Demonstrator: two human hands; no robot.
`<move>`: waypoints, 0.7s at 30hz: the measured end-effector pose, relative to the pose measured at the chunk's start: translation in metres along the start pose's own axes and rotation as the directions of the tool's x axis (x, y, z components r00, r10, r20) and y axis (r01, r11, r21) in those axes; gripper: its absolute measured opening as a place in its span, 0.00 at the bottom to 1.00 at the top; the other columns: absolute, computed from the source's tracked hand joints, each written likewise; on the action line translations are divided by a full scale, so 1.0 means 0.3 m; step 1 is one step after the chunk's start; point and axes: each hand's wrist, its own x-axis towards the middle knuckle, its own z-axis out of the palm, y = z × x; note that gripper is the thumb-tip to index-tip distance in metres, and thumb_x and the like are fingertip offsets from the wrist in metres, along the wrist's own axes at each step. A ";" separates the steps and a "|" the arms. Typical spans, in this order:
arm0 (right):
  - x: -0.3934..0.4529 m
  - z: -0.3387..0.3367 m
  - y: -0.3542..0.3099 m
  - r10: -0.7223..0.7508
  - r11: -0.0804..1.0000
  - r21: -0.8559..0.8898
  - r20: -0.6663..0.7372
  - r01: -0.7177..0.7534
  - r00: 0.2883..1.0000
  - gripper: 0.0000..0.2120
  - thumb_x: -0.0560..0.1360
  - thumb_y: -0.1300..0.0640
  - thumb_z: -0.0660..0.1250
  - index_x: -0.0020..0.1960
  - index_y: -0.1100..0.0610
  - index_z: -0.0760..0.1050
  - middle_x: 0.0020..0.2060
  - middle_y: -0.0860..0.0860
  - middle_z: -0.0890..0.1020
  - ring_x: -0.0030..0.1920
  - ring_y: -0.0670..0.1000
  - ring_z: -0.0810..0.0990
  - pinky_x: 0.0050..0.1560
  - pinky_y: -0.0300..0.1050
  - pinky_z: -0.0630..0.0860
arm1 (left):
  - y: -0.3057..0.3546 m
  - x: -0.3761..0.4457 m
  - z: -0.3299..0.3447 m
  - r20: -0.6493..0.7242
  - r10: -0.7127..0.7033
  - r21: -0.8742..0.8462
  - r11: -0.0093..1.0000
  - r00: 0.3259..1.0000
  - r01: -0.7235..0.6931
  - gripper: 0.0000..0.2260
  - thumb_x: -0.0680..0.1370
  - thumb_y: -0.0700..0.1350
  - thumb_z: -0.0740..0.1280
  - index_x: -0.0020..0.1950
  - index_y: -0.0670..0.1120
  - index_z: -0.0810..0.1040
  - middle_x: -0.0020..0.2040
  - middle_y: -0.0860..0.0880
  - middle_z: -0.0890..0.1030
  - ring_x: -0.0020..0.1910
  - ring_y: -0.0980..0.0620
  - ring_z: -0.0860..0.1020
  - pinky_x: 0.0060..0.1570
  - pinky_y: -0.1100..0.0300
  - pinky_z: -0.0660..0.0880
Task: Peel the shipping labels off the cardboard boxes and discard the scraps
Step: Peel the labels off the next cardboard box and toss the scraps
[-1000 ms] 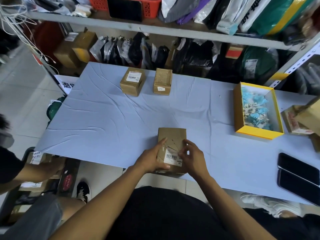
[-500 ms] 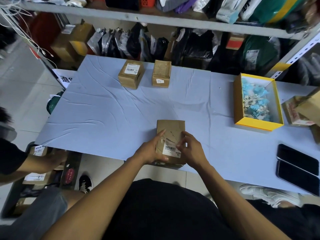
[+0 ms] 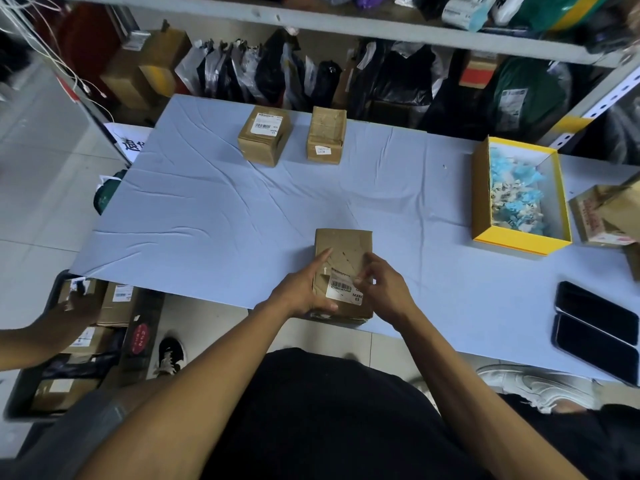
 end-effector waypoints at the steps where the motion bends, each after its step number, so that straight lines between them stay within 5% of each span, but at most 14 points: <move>1: -0.001 0.000 0.002 -0.004 1.000 0.004 -0.004 0.004 1.000 0.07 0.76 0.60 0.67 0.47 0.65 0.75 0.68 0.49 0.73 0.56 0.53 0.76 0.47 0.43 0.69 | -0.001 0.001 0.001 0.003 0.000 0.005 1.000 1.000 0.000 0.51 0.65 0.49 0.80 0.73 0.74 0.48 0.70 0.52 0.75 0.60 0.45 0.78 0.60 0.48 0.77; 21: 0.009 -0.013 -0.019 0.002 1.000 -0.023 0.045 -0.001 0.999 0.09 0.77 0.58 0.64 0.48 0.66 0.72 0.53 0.56 0.78 0.50 0.58 0.77 0.48 0.50 0.73 | -0.009 0.009 -0.001 0.013 -0.007 0.011 1.000 1.000 0.007 0.51 0.66 0.49 0.80 0.73 0.73 0.48 0.69 0.52 0.75 0.61 0.46 0.77 0.62 0.49 0.76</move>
